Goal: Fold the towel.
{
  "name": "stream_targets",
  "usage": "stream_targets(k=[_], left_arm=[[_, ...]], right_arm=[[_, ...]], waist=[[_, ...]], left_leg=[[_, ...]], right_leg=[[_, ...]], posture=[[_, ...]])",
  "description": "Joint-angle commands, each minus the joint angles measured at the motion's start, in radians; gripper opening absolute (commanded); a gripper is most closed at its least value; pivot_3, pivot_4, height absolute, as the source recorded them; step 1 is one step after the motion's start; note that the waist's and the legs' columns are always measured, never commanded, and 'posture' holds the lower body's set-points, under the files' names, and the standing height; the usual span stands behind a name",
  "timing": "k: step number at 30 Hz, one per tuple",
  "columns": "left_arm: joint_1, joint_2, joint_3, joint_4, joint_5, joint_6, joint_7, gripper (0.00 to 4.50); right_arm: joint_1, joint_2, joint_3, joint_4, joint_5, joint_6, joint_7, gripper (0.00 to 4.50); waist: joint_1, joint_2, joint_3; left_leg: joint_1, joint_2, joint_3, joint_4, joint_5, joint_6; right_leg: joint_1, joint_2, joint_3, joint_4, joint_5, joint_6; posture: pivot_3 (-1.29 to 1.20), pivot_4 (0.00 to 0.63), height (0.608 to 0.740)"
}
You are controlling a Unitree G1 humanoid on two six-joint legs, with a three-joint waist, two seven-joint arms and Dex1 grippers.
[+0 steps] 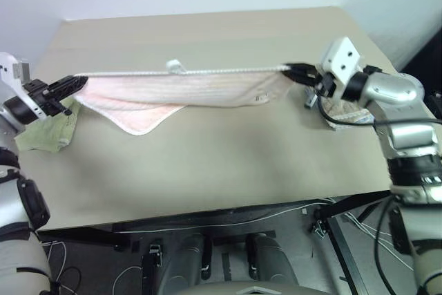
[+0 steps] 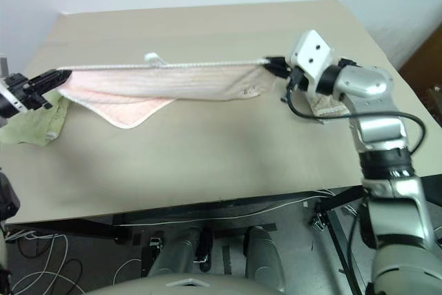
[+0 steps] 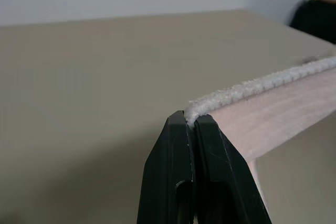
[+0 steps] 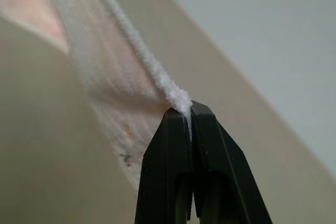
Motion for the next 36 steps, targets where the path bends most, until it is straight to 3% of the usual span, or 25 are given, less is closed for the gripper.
stream_targets(k=[1,7,14,26,36], left_arm=[[0.070,0.036,0.049,-0.128,-0.057,0.055,-0.041,0.03],[0.209,0.009,0.078,-0.384,-0.153,0.195,-0.051,0.03],[0.501,-0.006,0.111,-0.857,-0.322,0.435,-0.057,0.03],[0.804,0.044,0.223,-1.133,-0.425,0.574,-0.053,0.03],[1.120,0.038,0.271,-1.276,-0.384,0.529,-0.078,0.03]], right_arm=[[0.100,-0.098,-0.098,-0.115,0.101,0.113,0.081,0.00],[0.289,-0.268,-0.145,-0.155,0.155,0.150,0.259,0.00],[0.370,-0.323,-0.181,-0.124,0.139,0.124,0.289,0.00],[0.495,-0.431,-0.274,-0.147,0.104,0.114,0.337,0.00],[0.632,-0.463,-0.366,-0.231,0.150,0.152,0.422,0.00]], waist=[[0.001,0.000,0.000],[-0.001,0.000,0.000],[-0.008,0.000,0.000],[-0.002,0.001,0.000],[-0.003,0.002,0.000]], left_leg=[[0.000,0.000,0.000,0.000,0.000,0.000],[0.000,0.000,0.000,-0.002,0.000,-0.001],[0.000,0.000,0.001,-0.004,-0.001,-0.001],[0.000,0.000,0.001,-0.006,-0.001,-0.001],[0.001,0.000,0.001,-0.012,-0.001,-0.001]], right_leg=[[0.000,-0.001,0.000,0.000,0.000,0.000],[0.000,-0.003,0.001,-0.001,-0.002,-0.004],[-0.002,-0.003,0.003,-0.002,-0.002,-0.005],[-0.003,-0.003,0.003,-0.004,-0.004,-0.008],[-0.003,-0.003,0.004,-0.007,-0.005,-0.009]], posture=[[0.00,0.150,0.740],[0.00,0.150,0.740],[0.00,0.150,0.740],[0.00,0.150,0.740],[0.00,0.150,0.740]])
